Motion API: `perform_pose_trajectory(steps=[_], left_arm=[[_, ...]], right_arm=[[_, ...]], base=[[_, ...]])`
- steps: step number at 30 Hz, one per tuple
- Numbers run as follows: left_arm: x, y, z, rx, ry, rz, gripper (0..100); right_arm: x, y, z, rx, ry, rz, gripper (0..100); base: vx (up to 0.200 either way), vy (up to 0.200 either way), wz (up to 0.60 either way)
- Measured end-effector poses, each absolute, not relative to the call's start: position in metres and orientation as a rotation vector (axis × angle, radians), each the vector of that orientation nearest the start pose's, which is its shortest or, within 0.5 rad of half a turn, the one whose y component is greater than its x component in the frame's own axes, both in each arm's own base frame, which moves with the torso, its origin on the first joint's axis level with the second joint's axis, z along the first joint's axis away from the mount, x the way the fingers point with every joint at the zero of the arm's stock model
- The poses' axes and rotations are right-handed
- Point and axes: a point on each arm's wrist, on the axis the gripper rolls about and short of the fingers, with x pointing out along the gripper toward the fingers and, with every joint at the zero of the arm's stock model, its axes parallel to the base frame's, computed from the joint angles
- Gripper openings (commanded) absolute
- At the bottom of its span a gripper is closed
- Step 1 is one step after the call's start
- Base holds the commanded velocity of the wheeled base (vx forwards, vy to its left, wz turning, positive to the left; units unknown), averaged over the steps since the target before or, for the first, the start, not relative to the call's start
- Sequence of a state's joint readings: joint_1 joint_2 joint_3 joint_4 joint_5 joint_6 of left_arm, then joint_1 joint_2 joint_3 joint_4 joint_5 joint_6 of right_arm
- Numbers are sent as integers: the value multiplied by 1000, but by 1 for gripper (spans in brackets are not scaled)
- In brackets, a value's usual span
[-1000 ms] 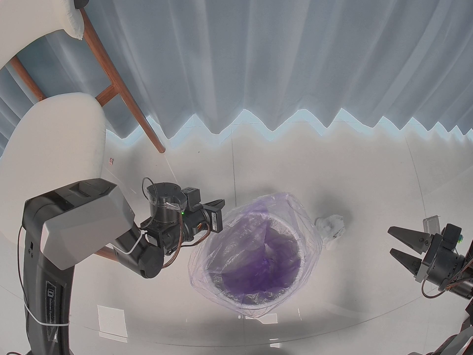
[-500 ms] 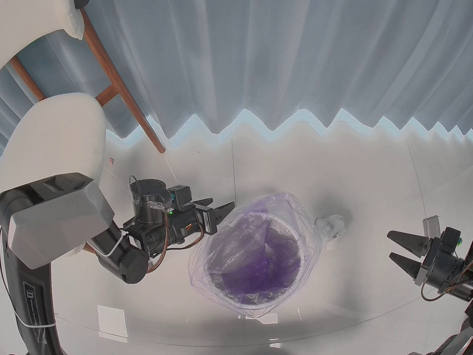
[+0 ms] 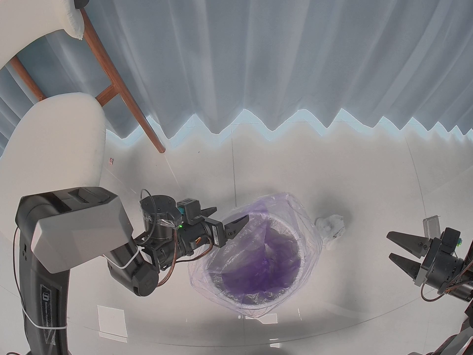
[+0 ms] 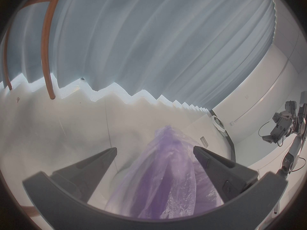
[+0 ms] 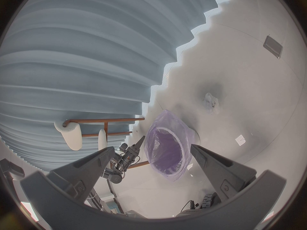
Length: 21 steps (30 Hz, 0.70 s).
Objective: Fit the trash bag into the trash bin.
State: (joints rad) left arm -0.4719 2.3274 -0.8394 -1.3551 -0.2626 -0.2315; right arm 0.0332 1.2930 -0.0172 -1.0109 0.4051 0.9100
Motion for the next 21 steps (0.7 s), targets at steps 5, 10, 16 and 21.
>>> perform_pose_trajectory(steps=[5, 10, 16, 21], left_arm=[[350, -187, 28, -204, 238, -711, 0], [353, -186, 27, -204, 231, -696, 0], [359, -178, 27, -208, 221, -672, 0], [366, -167, 25, -213, 217, -635, 0]], right_arm=[[137, 13, 117, 941, 449, 285, 100], [137, 13, 115, 942, 464, 277, 100], [137, 13, 115, 942, 465, 277, 100], [137, 13, 115, 941, 464, 277, 100]], base=[[0, 0, 0], [0, 0, 0], [0, 0, 0], [0, 0, 0]])
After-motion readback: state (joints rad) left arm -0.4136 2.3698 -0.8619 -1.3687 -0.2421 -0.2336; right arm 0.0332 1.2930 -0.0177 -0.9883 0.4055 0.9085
